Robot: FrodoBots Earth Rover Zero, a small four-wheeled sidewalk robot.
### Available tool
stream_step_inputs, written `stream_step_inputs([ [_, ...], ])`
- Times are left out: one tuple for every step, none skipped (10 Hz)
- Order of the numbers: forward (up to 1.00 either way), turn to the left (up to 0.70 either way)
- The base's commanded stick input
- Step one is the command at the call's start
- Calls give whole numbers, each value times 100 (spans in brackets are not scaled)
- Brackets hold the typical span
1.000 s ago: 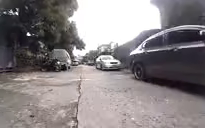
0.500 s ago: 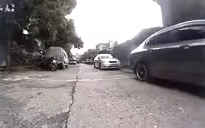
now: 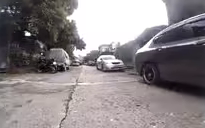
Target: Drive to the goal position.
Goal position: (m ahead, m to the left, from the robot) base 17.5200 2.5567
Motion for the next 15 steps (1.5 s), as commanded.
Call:
stream_step_inputs([
  [70,0],
  [70,0],
  [70,0],
  [70,0],
  [70,0],
  [70,0],
  [70,0],
  [70,0],
  [70,0],
  [70,0],
  [70,0],
  [70,0],
  [70,0],
  [70,0],
  [70,0],
])
